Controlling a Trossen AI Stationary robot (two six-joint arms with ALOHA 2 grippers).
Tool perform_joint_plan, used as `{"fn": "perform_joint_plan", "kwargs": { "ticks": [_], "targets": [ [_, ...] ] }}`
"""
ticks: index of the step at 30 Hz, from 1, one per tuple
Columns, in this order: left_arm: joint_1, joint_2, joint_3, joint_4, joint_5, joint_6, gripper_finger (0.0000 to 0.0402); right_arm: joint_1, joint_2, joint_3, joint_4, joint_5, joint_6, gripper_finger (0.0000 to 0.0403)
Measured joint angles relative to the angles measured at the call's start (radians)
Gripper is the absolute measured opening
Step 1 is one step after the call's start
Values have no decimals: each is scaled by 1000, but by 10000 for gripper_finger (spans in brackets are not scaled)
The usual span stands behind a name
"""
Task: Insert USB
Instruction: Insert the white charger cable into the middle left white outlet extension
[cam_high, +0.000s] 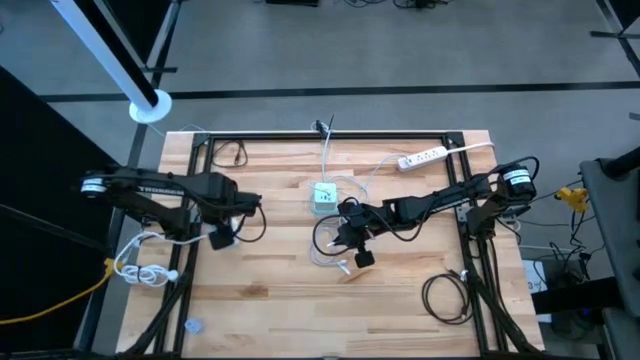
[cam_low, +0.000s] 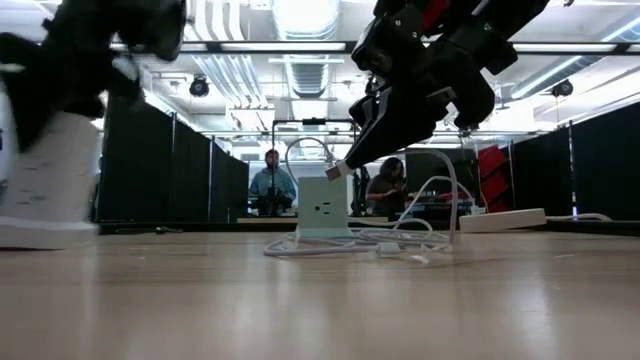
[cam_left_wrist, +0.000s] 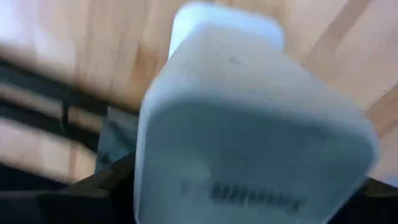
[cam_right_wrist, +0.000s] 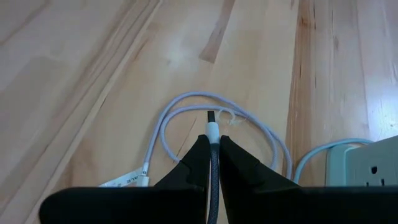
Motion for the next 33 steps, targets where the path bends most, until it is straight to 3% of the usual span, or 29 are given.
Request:
{"fn": "perform_joint_plan", "kwargs": {
  "ticks": [7, 12, 24, 33],
  "targets": [
    [-198, -12, 92, 323, -97, -132, 292, 0, 0, -2, 81, 0, 2, 8],
    [-298, 44, 91, 407, -183, -192, 291, 0, 25, -21, 210, 0, 7, 8],
    [-336, 202, 94, 493, -184, -155, 286, -4, 310, 72, 495, -3, 41, 8],
    [-336, 176, 90, 475, -175, -172, 280, -2, 487, 158, 604, -4, 92, 8]
  ]
}}
